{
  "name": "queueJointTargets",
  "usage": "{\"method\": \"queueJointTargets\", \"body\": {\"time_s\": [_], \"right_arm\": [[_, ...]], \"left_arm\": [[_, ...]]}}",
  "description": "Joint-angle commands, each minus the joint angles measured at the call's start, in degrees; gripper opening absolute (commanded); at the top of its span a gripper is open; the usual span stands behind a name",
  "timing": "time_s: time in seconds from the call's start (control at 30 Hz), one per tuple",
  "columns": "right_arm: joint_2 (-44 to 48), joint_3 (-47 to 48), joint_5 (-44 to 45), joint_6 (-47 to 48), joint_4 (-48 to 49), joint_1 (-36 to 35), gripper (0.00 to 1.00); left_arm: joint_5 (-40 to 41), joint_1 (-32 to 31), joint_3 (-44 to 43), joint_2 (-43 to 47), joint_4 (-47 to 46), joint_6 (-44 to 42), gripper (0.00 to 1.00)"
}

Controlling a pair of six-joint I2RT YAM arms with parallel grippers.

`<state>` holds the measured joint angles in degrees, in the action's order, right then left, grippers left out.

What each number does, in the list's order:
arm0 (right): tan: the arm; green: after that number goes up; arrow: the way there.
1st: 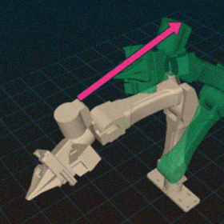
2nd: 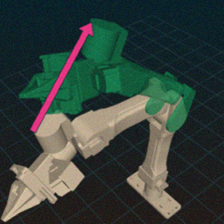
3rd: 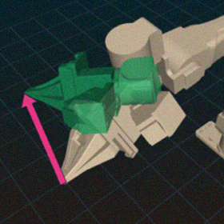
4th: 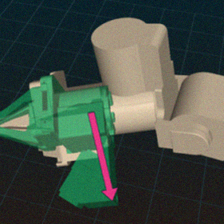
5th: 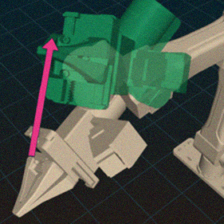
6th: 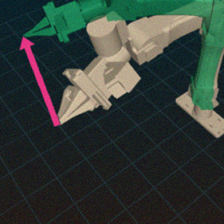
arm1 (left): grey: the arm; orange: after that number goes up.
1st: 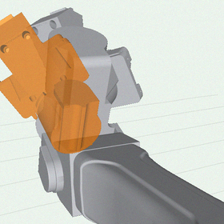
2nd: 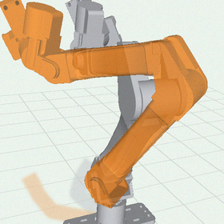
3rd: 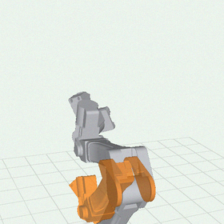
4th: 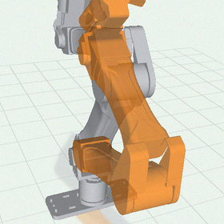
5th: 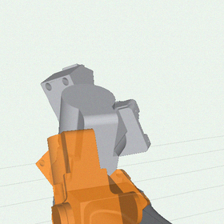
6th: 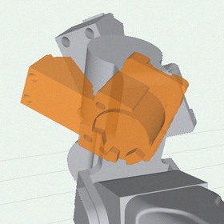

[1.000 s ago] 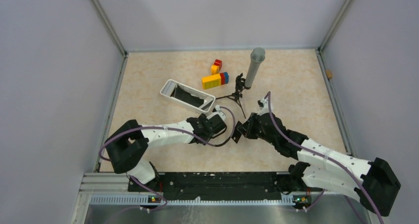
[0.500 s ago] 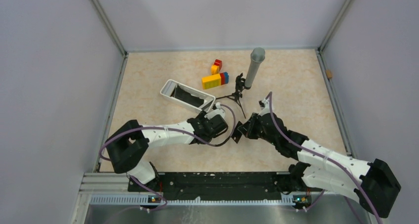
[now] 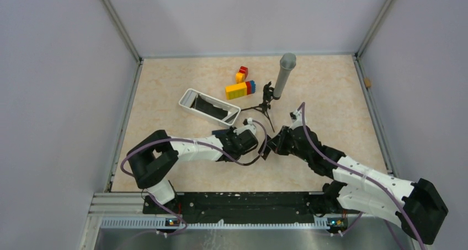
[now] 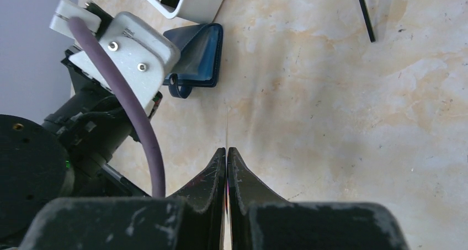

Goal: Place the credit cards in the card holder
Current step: Open the card holder at the center of the board.

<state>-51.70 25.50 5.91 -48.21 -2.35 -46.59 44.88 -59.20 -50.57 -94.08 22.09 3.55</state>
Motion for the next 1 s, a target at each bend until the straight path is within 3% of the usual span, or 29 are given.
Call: {"method": "queueJointTargets", "body": {"time_s": [0.0,0.2,0.5,0.63,0.77,0.97], "right_arm": [[2.0,0.0,0.2,0.1,1.6,1.0,0.00],[3.4,0.5,1.1,0.7,-0.6,2.0,0.00],[4.4,3.0,-0.1,3.6,-2.4,2.5,0.00],[5.4,4.1,0.2,4.4,-3.0,2.4,0.00],[4.2,5.5,0.2,4.7,-3.2,2.5,0.00],[-2.6,8.6,-1.6,4.7,-2.4,2.2,0.00]], "left_arm": [[-1.2,0.0,-2.4,-1.0,-1.2,-0.9,0.00],[-7.7,0.4,-7.6,2.8,7.3,6.3,0.00],[-24.7,2.6,-19.1,4.2,21.8,21.2,0.00],[-36.2,7.4,-18.9,6.5,20.5,27.3,0.00],[-46.1,11.1,-13.0,9.8,13.9,33.3,0.00],[-52.9,13.2,-4.0,12.6,4.4,39.2,0.00]]}}
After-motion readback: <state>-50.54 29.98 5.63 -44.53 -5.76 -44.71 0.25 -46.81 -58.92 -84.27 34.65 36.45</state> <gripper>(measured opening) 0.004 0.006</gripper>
